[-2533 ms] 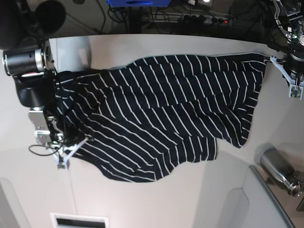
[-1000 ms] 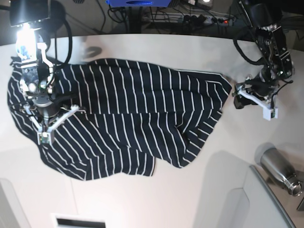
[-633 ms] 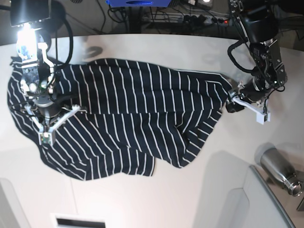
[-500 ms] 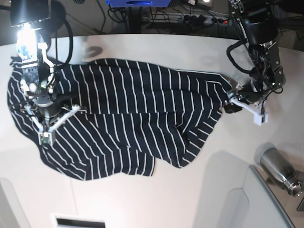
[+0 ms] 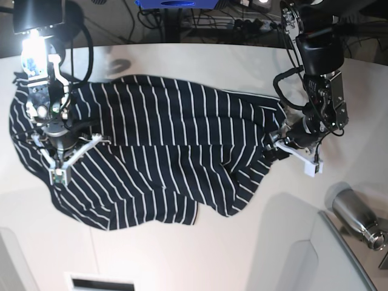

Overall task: Layout the t-shirt on the table in an organized manner, then fold the t-shirt properly
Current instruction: 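Grasp the shirt edges with both grippers to smooth it, then drag the shirt edge with the left gripper away from the right gripper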

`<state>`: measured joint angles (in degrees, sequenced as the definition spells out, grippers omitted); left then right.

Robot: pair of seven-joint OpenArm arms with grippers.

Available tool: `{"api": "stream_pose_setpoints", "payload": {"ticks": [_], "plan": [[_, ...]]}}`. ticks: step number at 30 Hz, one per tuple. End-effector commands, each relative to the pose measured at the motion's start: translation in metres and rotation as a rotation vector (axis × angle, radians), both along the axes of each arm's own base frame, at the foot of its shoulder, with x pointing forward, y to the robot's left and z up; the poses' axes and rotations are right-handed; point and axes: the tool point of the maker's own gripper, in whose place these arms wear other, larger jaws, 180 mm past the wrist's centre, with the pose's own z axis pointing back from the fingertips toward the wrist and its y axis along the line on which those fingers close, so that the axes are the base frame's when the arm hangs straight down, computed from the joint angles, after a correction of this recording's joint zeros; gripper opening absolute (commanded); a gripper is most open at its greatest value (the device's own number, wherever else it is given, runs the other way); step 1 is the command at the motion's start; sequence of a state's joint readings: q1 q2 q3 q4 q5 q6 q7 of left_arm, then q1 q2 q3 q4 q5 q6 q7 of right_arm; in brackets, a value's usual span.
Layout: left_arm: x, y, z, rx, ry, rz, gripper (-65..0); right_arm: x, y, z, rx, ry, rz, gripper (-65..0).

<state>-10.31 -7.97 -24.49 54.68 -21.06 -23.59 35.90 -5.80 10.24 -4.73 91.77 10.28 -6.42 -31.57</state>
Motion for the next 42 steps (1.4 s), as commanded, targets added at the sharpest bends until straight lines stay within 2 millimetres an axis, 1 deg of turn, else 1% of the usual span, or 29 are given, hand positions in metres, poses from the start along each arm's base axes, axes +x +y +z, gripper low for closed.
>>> {"api": "stream_pose_setpoints", "payload": {"ticks": [1, 4, 6, 10, 12, 14, 16, 18, 20, 28, 31, 32, 33, 34, 35, 36, 38, 40, 41, 42], "plan": [[0.009, 0.004, 0.008, 0.017, -0.029, 0.003, -27.6, 0.008, -0.003, 0.012, -0.013, -0.045, 0.002, -61.1], [0.01, 0.002, 0.008, 0.014, -0.039, 0.006, -27.6, 0.009, -0.003, 0.012, -0.013, -0.046, 0.004, -61.1], [0.011, -0.005, 0.008, 0.0, -0.043, 0.004, -27.8, 0.01, -0.003, 0.013, -0.013, -0.049, 0.004, -61.1], [0.012, -0.006, 0.01, -0.006, -0.053, 0.008, -28.0, 0.011, -0.003, 0.014, -0.013, -0.052, 0.004, -61.1], [0.013, -0.006, 0.012, -0.004, -0.057, 0.008, -28.5, 0.01, -0.004, 0.011, -0.015, -0.043, 0.002, -61.1], [0.014, -0.005, 0.012, -0.005, -0.059, 0.011, -32.4, 0.008, -0.006, 0.003, -0.017, -0.021, -0.003, -61.1], [0.014, -0.005, 0.012, -0.005, -0.059, 0.011, -37.7, 0.009, -0.008, -0.003, -0.019, -0.004, -0.008, -61.1], [0.012, -0.005, 0.01, -0.008, -0.052, 0.014, -40.5, 0.008, -0.01, -0.009, -0.021, 0.013, -0.013, -61.1], [0.012, -0.005, 0.01, -0.008, -0.055, 0.014, -40.6, 0.006, -0.012, -0.015, -0.023, 0.027, -0.016, -61.1], [0.015, -0.004, 0.012, -0.008, -0.06, 0.017, -40.6, 0.012, -0.012, -0.01, -0.023, 0.013, -0.016, -61.1], [0.02, -0.004, 0.016, -0.008, -0.071, 0.017, -41.6, 0.012, -0.012, -0.01, -0.023, 0.013, -0.016, -61.1], [0.022, -0.004, 0.017, -0.006, -0.072, 0.015, -42.9, 0.012, -0.012, -0.01, -0.023, 0.013, -0.016, -61.1], [0.022, -0.004, 0.015, -0.008, -0.065, 0.016, -46.9, 0.012, -0.012, -0.01, -0.023, 0.013, -0.016, -61.1], [0.02, -0.005, 0.012, -0.014, -0.056, 0.018, -53.5, 0.012, -0.012, -0.01, -0.022, 0.012, -0.016, -61.1], [0.024, -0.006, 0.012, -0.019, -0.057, 0.02, -60.2, 0.012, -0.012, -0.01, -0.022, 0.012, -0.016, -61.1], [0.025, -0.004, 0.012, -0.019, -0.053, 0.021, -65.0, 0.012, -0.012, -0.01, -0.022, 0.012, -0.015, -61.1], [0.027, -0.003, 0.01, -0.025, -0.054, 0.029, -65.0, 0.012, -0.011, -0.009, -0.022, 0.01, -0.014, -61.1], [0.03, -0.002, 0.012, -0.018, -0.072, 0.032, -65.0, 0.012, -0.011, -0.009, -0.022, 0.011, -0.012, -61.1], [0.032, 0.0, 0.016, -0.017, -0.082, 0.037, -65.0, 0.012, -0.011, -0.009, -0.022, 0.009, -0.012, -61.1], [0.036, 0.001, 0.023, -0.006, -0.104, 0.034, -65.0, 0.012, -0.011, -0.009, -0.022, 0.009, -0.012, -61.1]]}}
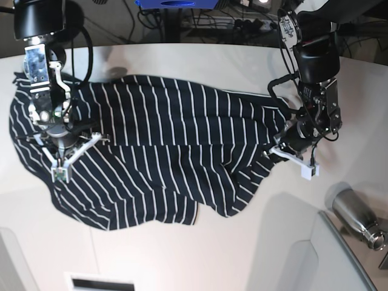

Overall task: Layout the t-shirt on the table in an organized manner, then fold the t-shirt properly
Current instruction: 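Drag the shirt edge with the left gripper away from the right gripper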

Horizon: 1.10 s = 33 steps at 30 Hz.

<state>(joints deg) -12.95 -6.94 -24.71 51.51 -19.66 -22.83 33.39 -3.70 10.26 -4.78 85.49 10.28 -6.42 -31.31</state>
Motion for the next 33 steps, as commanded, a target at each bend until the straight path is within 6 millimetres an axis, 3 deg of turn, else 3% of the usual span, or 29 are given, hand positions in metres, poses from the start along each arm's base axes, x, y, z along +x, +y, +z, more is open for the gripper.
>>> {"api": "stream_pose_setpoints", "payload": {"ticks": [1, 7, 10, 16, 19, 21, 26, 33], "plan": [[0.023, 0.011, 0.032, 0.026, -0.099, 0.005, -65.0, 0.012, -0.003, 0.015, -0.014, -0.056, 0.008, -61.1], [0.044, 0.047, 0.105, 0.178, -0.212, 0.06, -65.0, 0.013, 0.003, 0.016, -0.008, -0.056, 0.047, -61.1], [0.057, 0.063, 0.128, 0.222, -0.255, 0.062, -65.0, 0.013, 0.012, 0.015, 0.003, -0.051, 0.092, -61.2], [0.073, 0.092, 0.131, 0.354, -0.204, 0.062, -65.0, 0.013, 0.014, 0.015, 0.007, -0.049, 0.097, -61.2], [0.086, 0.102, 0.145, 0.441, -0.201, 0.055, -65.0, 0.011, 0.014, 0.014, 0.007, -0.046, 0.097, -61.2], [0.098, 0.102, 0.157, 0.461, -0.219, 0.056, -65.0, 0.01, 0.019, 0.012, 0.008, -0.042, 0.11, -61.2], [0.127, 0.094, 0.193, 0.453, -0.311, 0.073, -65.0, 0.004, 0.052, 0.006, 0.012, -0.023, 0.211, -61.2], [0.148, 0.095, 0.237, 0.47, -0.417, 0.097, -65.0, 0.0, 0.062, 0.013, 0.023, -0.043, 0.233, -61.2]]}}
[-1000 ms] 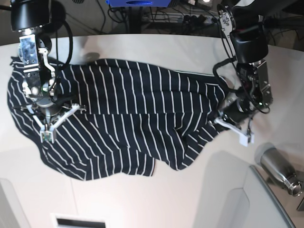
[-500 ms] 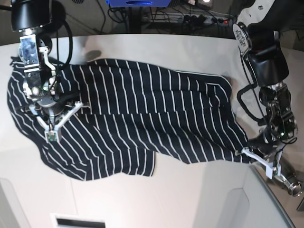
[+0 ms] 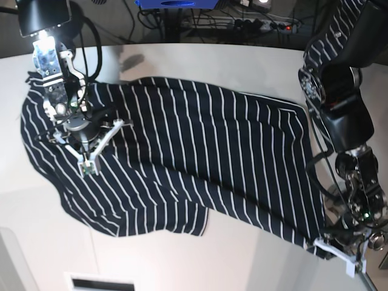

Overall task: Layout the t-shirt on the table in an organized manner, then fold the t-shirt properly
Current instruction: 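Drag the shirt edge with the left gripper away from the right gripper, then release the shirt with the left gripper and regrasp its hem corner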

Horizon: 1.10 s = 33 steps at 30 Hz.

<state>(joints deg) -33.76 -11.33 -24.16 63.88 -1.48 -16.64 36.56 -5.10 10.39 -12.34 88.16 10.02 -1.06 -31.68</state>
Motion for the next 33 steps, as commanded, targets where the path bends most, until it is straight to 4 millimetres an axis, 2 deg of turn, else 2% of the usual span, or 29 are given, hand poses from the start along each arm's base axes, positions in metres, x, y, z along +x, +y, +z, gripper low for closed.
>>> {"api": "stream_pose_setpoints", "payload": {"ticks": [1, 4, 8, 9, 10, 13, 15, 18, 20, 23, 27, 29, 31, 33], "plan": [[0.011, 0.008, 0.027, 0.036, -0.068, 0.013, -65.0, 0.013, 0.002, 0.017, 0.008, -0.062, 0.003, -61.2], [0.018, -0.008, 0.011, 0.103, -0.004, -0.028, -65.0, 0.013, 0.002, 0.017, 0.008, -0.062, 0.003, -61.2], [0.019, -0.023, -0.008, 0.173, -0.02, -0.078, -65.0, 0.012, 0.002, 0.016, 0.008, -0.059, 0.003, -61.2], [0.018, -0.023, -0.01, 0.176, -0.024, -0.081, -61.9, 0.011, 0.002, 0.015, 0.008, -0.058, 0.003, -61.2], [0.018, -0.024, -0.011, 0.176, -0.029, -0.084, -56.6, 0.01, 0.002, 0.015, 0.008, -0.055, 0.002, -61.2], [0.018, -0.022, -0.01, 0.169, -0.033, -0.077, -34.2, 0.005, 0.001, 0.011, 0.006, -0.043, 0.003, -61.2], [0.019, -0.019, -0.006, 0.177, -0.038, -0.073, -22.2, 0.004, 0.001, 0.01, 0.006, -0.039, 0.003, -61.2], [0.021, -0.017, 0.007, 0.19, -0.065, -0.067, -9.4, -0.001, 0.001, 0.006, 0.006, -0.027, 0.003, -61.2], [0.016, -0.015, 0.021, 0.215, -0.1, -0.062, -5.3, -0.002, 0.002, 0.006, 0.007, -0.028, 0.004, -61.2], [-0.01, -0.017, 0.03, 0.269, -0.077, -0.05, -3.5, -0.005, 0.003, 0.009, 0.01, -0.034, 0.007, -61.2], [-0.055, -0.026, 0.025, 0.31, 0.009, -0.037, -3.6, -0.009, 0.007, 0.017, 0.018, -0.053, 0.016, -61.2], [-0.09, -0.029, 0.005, 0.317, 0.085, -0.044, -5.4, -0.013, 0.009, 0.021, 0.024, -0.062, 0.021, -61.2], [-0.126, -0.04, -0.02, 0.276, 0.145, -0.082, -9.9, -0.017, 0.011, 0.022, 0.028, -0.062, 0.023, -61.2], [-0.162, -0.053, -0.047, 0.2, 0.195, -0.129, -21.2, -0.018, 0.011, 0.021, 0.028, -0.059, 0.023, -61.2]]}}
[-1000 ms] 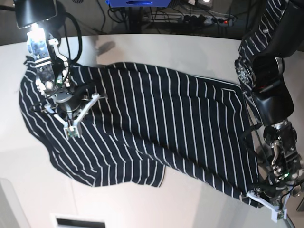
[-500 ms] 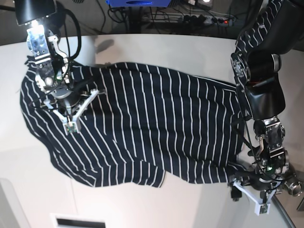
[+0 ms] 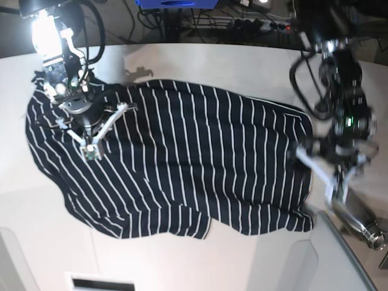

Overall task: Layout the t-shirt on the table in an organized manner, then fold the t-shirt properly
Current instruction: 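Release the shirt with the left gripper and regrasp its hem corner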

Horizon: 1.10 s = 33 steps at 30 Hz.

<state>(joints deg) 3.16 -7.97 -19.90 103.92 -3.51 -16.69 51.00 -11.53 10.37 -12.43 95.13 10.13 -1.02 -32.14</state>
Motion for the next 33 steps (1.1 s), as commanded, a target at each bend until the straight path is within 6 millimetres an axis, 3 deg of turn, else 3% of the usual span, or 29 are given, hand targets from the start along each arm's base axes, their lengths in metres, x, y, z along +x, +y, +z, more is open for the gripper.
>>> {"api": "stream_pose_setpoints", "payload": {"ticks": [1, 5, 8, 12, 18, 23, 33], "plan": [[-0.006, 0.001, 0.006, -0.026, -0.032, -0.002, -28.3, 0.013, -0.001, 0.014, 0.0, -0.06, 0.0, -61.2], [-0.063, 0.013, -0.035, -0.212, 0.063, 0.094, -65.0, 0.013, -0.001, 0.014, 0.002, -0.062, 0.0, -61.2], [-0.091, 0.021, -0.055, -0.305, 0.105, 0.157, -65.0, 0.013, -0.001, 0.014, 0.002, -0.062, 0.0, -61.2], [-0.114, 0.032, -0.087, -0.367, 0.185, 0.236, -65.0, 0.014, 0.001, 0.015, 0.005, -0.063, 0.0, -61.2], [-0.124, 0.021, -0.103, -0.477, 0.19, 0.276, -65.0, 0.013, -0.001, 0.014, 0.002, -0.06, 0.0, -61.2], [-0.129, 0.019, -0.103, -0.526, 0.135, 0.297, -48.1, 0.008, -0.001, 0.01, 0.002, -0.046, 0.0, -61.2], [-0.134, 0.025, -0.115, -0.552, 0.115, 0.34, -34.1, 0.005, -0.003, 0.004, -0.003, -0.032, -0.002, -61.2]]}}
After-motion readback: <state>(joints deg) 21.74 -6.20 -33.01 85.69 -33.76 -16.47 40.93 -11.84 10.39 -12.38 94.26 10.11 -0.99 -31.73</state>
